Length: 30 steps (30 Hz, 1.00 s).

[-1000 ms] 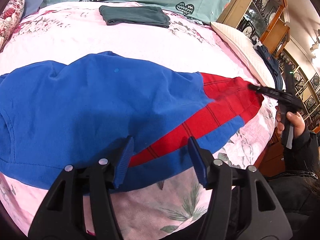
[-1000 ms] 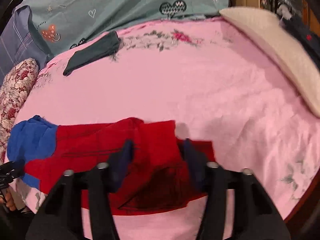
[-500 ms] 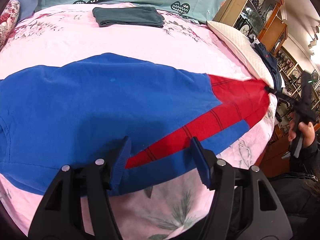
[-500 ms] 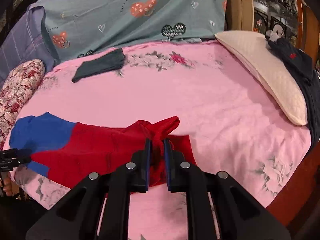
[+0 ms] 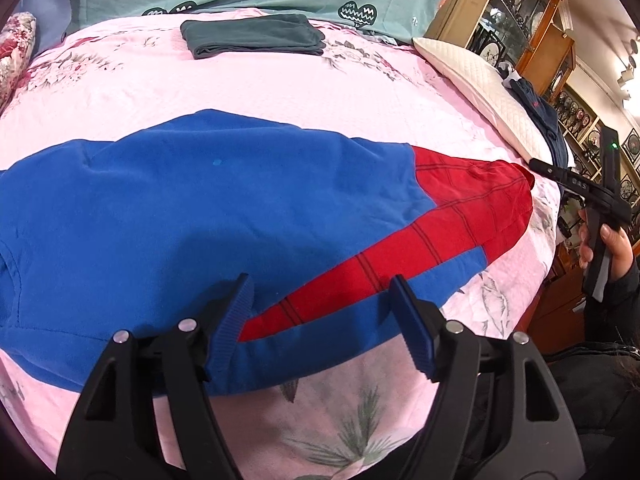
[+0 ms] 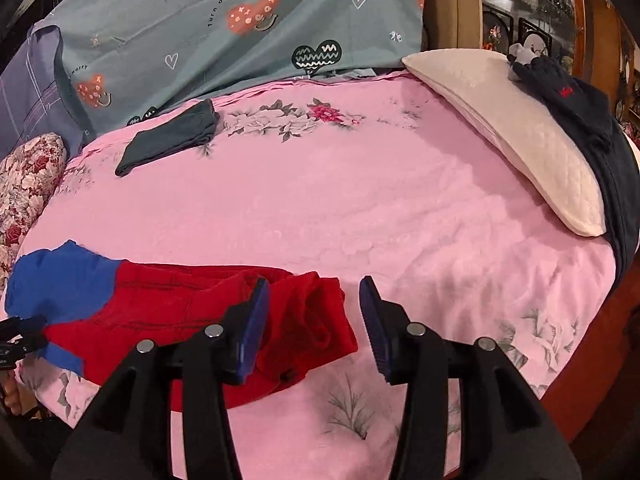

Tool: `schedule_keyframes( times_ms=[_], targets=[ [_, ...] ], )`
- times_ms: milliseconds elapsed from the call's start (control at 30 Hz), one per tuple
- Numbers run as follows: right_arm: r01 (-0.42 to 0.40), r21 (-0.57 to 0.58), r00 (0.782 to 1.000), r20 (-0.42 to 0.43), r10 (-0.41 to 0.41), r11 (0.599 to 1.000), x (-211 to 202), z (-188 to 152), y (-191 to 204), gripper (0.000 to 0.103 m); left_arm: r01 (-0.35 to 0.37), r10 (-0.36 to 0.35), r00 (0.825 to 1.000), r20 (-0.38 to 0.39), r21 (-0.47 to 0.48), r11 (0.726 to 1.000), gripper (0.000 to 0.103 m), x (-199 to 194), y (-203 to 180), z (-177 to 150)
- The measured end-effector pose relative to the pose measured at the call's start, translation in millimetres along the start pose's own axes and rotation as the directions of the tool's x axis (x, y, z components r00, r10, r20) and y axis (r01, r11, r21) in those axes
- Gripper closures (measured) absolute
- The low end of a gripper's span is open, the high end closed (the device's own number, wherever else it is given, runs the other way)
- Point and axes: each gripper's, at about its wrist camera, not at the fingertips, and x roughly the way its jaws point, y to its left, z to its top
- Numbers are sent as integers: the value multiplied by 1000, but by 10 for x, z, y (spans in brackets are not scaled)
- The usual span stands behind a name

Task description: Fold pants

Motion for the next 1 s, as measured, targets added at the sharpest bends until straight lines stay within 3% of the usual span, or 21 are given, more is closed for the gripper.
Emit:
schedule_keyframes(
  times_ms=[67,100,133,200,267,367,433,500,600,700,733,800,833,900,1000],
  targets=[
    [2,-30,998,-69,-4,1000,189,43,47,59,0,0,1000,-1,-1,1000,32,-4,4,1],
    [-12,-59,990,-140,4,998,335,31,91,66,-1,1,1000,-1,0,1000,32,-6,3,2],
    [-21,-80,985,-172,7,997,408,14,130,93,-3,3,1000,-1,0,1000,32,-8,2,1],
    [-2,-137,988,-154,-19,991,383,31,213,94,-3,3,1000,0,-3,1000,32,-13,6,-7],
    [14,-153,997,-76,-26,988,196,115,243,96,-3,3,1000,2,-7,1000,32,-22,5,-2],
    [21,-155,1000,17,-18,988,-114,246,248,96,-9,10,999,30,-4,1000,32,-91,-33,26],
    [48,-158,999,23,-45,986,-136,265,232,96,-1,1,998,62,3,1000,31,-154,-64,56],
    [74,-146,997,-13,-77,986,-8,227,176,96,5,-5,997,71,9,1000,28,-155,-76,70],
    [110,-177,980,-147,-136,978,445,35,119,94,-4,4,1000,29,0,1000,25,-3,-15,52],
    [149,-167,977,-130,-172,975,469,-13,67,77,-26,26,1000,18,5,1000,25,61,12,10],
    [183,-153,976,-88,-198,971,343,33,57,63,-33,32,999,19,10,999,25,39,1,9],
    [231,-147,972,4,-233,962,68,118,104,60,-43,42,998,40,9,999,25,-66,11,8],
    [221,-140,975,35,-218,965,-42,150,139,60,-55,55,997,56,5,998,25,-144,32,11],
    [70,-141,996,55,-63,987,-213,195,303,60,-86,86,991,106,0,996,25,-361,110,20],
    [-138,-200,990,3,141,970,-205,135,731,60,-177,184,969,166,-55,983,25,-710,394,8]
  ],
)
